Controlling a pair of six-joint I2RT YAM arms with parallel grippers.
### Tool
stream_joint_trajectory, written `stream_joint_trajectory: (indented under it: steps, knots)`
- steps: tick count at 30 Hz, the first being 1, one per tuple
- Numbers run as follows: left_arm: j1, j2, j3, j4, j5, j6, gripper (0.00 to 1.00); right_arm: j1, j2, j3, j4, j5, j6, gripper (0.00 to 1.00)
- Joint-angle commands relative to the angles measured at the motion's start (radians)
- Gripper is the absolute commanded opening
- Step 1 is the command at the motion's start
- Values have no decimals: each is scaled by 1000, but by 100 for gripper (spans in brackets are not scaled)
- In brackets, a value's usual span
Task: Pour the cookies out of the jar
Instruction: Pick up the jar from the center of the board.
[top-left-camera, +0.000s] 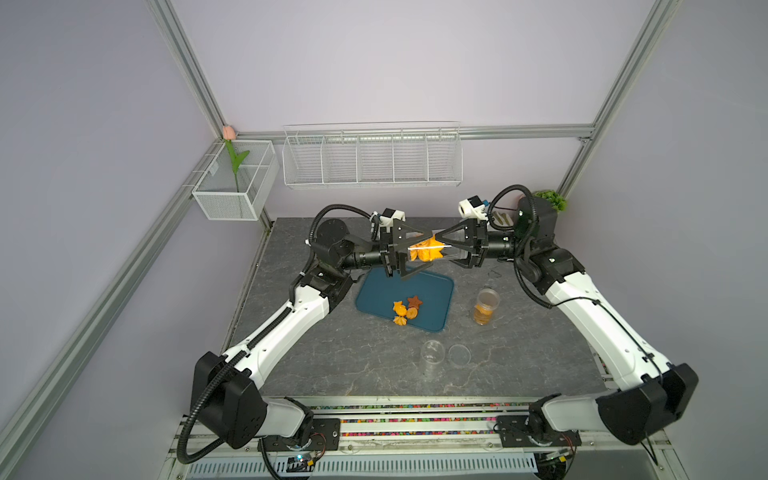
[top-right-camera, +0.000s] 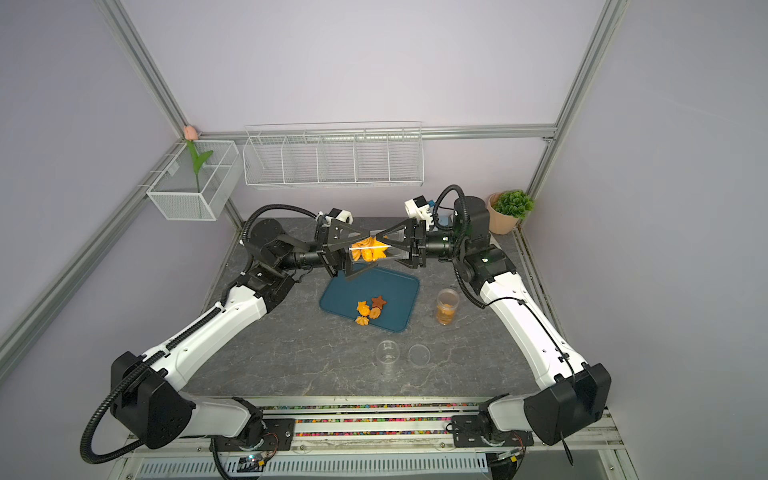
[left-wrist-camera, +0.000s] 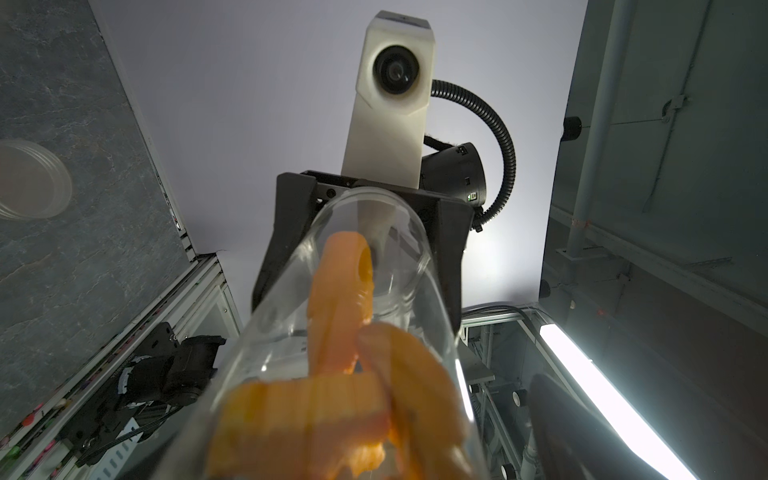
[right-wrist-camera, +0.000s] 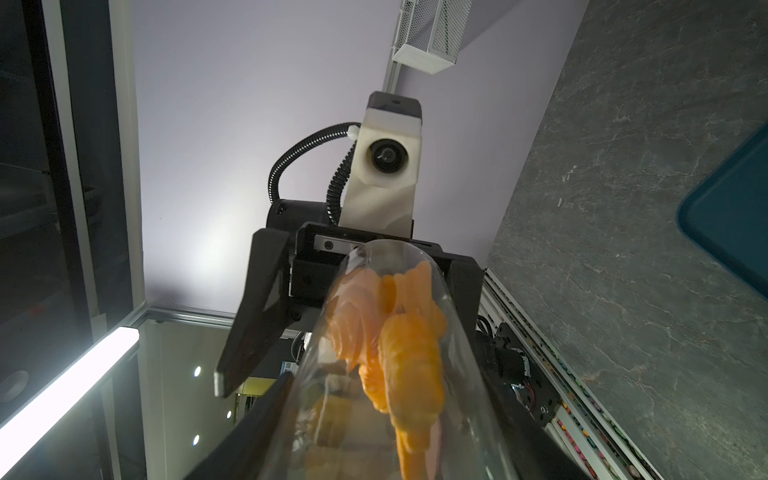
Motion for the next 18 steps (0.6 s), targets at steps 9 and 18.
stream_joint_trajectory:
  steps: [9, 18]
  knots:
    - [-5, -15, 17, -25, 32, 18, 96, 15, -8, -4, -37, -72, -16, 68]
    - [-5, -26, 2, -44, 35, 31, 91, 20, -6, -2, -59, -72, -32, 68]
